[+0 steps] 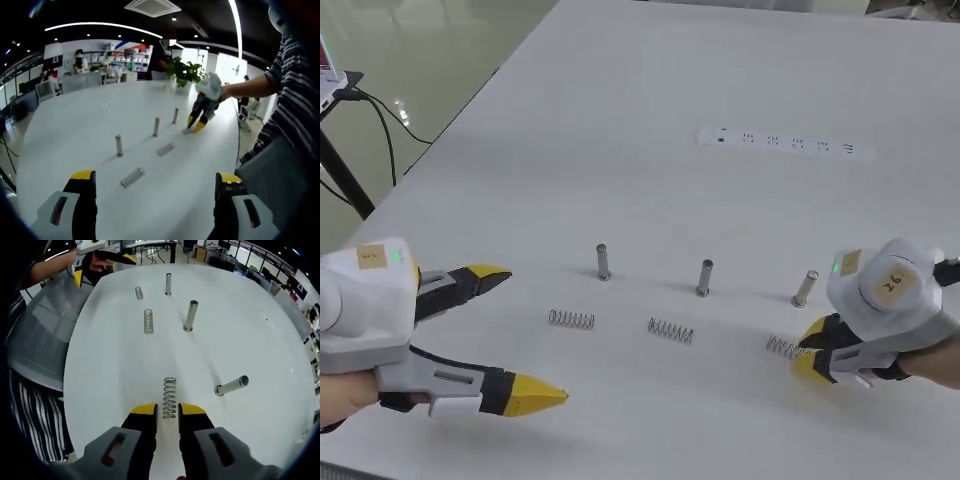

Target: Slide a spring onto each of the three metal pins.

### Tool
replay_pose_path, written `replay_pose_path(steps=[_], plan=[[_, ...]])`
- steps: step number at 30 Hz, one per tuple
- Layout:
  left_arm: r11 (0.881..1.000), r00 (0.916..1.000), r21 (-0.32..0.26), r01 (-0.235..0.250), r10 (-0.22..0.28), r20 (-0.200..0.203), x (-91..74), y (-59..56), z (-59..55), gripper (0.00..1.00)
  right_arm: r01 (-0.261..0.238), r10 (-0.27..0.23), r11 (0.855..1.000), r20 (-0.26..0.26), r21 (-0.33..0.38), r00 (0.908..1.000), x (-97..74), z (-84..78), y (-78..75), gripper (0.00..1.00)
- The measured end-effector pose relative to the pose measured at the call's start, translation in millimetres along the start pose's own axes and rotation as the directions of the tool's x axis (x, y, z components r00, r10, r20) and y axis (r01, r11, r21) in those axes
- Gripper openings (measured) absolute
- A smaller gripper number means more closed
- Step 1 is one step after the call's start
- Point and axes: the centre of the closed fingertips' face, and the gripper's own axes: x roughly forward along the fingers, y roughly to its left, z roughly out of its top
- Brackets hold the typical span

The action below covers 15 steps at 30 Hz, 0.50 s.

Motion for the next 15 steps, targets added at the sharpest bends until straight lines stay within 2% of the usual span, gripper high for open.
replay_pose_path(steps=[3, 10, 15], plan=[[1.0, 1.0, 0.003, 0.006, -0.006, -0.006, 0.7, -1.9, -1.3, 0.96, -0.003, 0.003, 1.0, 0.005, 0.011, 1.0, 0.0, -0.7, 0.4, 0.09], [1.0, 0.9999, 0.008, 0.017, -0.017, 0.0, 3.8, -4.9, 2.1, 0.96, 0.009, -0.008, 1.0, 0.019, -0.005, 0.9998, -4.0, 0.7, 0.5, 0.08], [0.999, 0.9987, 0.019, 0.051, -0.051, -0.007, 9.8, -15.5, 2.6, 0.95, 0.004, -0.004, 1.0, 0.056, 0.001, 0.9984, -12.6, 8.8, 5.2, 0.08]])
